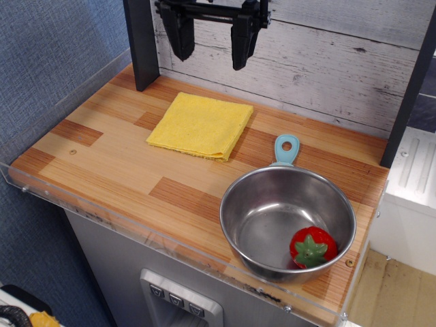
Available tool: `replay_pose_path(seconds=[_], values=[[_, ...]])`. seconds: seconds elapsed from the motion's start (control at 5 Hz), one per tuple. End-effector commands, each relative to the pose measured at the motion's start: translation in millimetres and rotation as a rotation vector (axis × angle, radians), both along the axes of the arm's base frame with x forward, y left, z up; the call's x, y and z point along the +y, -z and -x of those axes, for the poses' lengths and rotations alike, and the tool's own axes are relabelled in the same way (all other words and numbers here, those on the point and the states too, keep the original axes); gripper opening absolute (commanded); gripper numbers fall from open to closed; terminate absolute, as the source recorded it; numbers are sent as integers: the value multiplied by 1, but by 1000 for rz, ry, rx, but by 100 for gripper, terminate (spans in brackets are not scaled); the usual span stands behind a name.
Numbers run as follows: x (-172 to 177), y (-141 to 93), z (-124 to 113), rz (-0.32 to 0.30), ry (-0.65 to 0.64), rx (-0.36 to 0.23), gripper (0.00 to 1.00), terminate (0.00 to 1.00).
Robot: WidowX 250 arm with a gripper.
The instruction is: Place the yellow towel to the right of the silver bowl
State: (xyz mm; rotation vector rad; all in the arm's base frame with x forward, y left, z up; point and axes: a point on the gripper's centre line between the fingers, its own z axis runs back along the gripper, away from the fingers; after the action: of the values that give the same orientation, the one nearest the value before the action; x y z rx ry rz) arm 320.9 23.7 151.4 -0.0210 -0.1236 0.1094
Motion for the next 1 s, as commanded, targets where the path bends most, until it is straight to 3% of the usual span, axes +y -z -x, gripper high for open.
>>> replay_pose_path(seconds=[0.0, 0.8], values=[[27, 7, -12, -25, -37, -55, 100, 0], [47, 50, -37, -33, -61, -9, 100, 0]])
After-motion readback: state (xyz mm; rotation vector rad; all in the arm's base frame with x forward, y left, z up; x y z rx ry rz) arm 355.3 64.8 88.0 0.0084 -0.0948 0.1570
